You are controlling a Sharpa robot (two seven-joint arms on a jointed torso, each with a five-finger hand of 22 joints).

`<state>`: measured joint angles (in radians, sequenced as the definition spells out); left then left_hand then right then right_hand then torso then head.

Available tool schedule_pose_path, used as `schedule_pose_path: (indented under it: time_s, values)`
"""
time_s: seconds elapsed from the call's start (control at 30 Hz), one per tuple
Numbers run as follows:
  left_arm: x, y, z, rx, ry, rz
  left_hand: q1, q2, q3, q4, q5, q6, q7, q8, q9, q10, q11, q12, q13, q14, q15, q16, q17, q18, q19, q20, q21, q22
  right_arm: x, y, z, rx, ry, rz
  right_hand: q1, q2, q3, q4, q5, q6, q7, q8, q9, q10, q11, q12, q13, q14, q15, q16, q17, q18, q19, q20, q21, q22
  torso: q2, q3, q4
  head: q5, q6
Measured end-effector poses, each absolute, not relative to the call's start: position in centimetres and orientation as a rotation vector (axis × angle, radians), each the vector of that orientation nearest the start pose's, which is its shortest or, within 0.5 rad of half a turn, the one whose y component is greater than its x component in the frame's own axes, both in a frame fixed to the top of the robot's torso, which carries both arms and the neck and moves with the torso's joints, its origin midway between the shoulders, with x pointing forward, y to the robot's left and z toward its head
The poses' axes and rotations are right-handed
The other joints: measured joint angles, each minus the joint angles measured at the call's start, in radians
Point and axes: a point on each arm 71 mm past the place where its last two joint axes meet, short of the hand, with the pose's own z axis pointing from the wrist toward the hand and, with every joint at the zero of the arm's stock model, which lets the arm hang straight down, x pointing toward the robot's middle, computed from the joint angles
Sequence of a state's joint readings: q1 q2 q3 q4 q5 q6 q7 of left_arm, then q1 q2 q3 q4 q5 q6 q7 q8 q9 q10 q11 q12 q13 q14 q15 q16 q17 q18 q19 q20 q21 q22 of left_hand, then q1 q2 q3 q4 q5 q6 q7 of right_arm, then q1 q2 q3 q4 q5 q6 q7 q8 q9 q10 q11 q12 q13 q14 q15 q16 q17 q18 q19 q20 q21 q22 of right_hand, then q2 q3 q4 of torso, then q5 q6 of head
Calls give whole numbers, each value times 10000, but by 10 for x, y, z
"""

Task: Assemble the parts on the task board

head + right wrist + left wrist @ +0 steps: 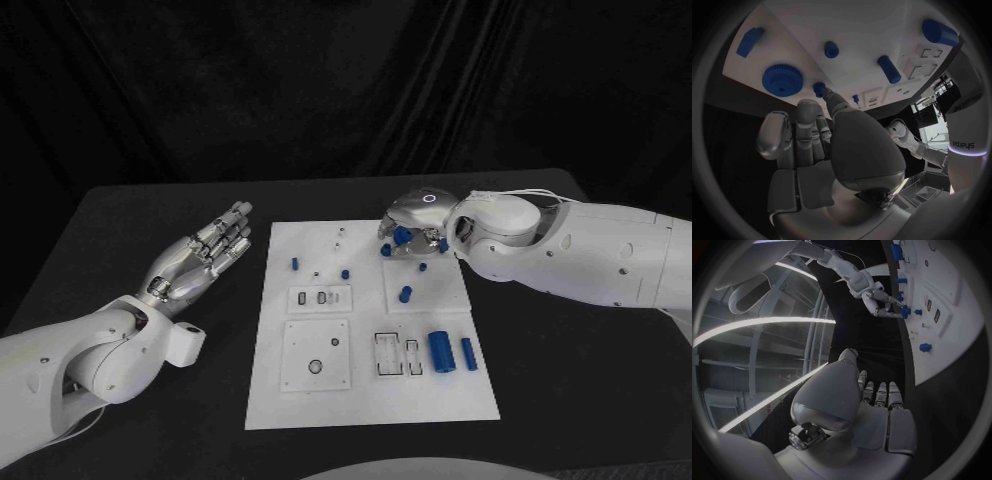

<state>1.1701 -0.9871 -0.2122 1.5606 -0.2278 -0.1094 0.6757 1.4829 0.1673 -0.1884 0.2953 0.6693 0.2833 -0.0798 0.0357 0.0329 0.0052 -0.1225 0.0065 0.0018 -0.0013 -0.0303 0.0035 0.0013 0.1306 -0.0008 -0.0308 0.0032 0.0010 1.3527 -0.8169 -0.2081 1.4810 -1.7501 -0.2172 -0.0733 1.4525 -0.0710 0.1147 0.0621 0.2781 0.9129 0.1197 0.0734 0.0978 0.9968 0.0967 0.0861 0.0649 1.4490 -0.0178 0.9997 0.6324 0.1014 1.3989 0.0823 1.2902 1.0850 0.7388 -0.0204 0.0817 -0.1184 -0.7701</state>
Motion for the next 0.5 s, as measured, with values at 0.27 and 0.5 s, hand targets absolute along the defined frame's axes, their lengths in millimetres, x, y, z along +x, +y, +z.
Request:
schedule_pose_path:
  time_s: [0.27,0.5]
  values:
    - [440,255,-227,-7735,14936,-16712,67,67,4,-4,29,-49,49,0,0,-68,67,0,-8,0,1,0,2,1,0,0,0,1,496,-193,-184,-6067,16370,4353,-42,43,57,52,0,34,35,0,-13,69,-15,0,0,1,72,40,41,0,20,24,40,41,-18,-8,6,-8,-50]
    - [441,254,-228,-7711,14959,-16734,67,67,30,-30,48,-84,85,0,-1,-37,103,0,-9,0,1,0,4,3,0,1,0,2,497,-191,-190,-6133,16416,4441,-67,68,199,58,0,142,73,41,-22,242,-15,68,7,1,72,155,128,2,0,73,74,111,-32,-19,7,-2,-86]
